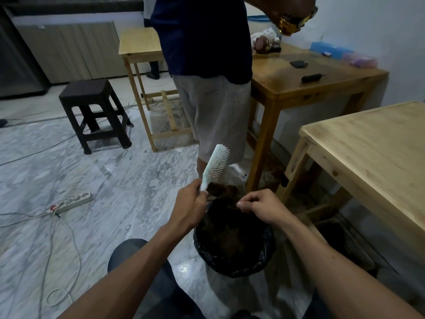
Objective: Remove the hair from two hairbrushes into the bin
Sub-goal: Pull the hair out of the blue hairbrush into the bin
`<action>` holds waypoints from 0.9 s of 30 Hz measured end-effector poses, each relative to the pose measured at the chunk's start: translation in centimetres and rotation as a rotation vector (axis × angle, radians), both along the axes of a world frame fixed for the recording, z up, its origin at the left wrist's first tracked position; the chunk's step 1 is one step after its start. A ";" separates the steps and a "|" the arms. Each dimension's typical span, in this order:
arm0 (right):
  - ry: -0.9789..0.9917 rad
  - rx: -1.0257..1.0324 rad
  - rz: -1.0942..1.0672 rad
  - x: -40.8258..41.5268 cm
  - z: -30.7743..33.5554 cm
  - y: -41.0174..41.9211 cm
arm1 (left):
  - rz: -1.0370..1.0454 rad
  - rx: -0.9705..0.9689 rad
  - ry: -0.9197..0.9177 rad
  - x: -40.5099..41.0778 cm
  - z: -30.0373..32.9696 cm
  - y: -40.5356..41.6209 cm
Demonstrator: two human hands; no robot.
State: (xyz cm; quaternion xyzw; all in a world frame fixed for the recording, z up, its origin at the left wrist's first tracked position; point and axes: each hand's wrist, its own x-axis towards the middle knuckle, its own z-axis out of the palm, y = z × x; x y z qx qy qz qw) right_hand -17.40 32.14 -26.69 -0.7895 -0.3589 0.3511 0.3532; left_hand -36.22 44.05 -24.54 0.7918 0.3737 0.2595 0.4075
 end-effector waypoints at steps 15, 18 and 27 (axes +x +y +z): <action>0.124 0.144 -0.064 -1.8 1.1 1.3 | -0.071 0.278 0.060 0.0 -0.9 0.1; -0.059 -0.004 0.013 -1.2 0.2 0.4 | 0.010 0.273 0.037 0.0 -0.6 0.8; 0.264 0.136 0.008 -1.1 2.3 1.3 | -0.127 0.249 0.042 0.1 -0.6 0.1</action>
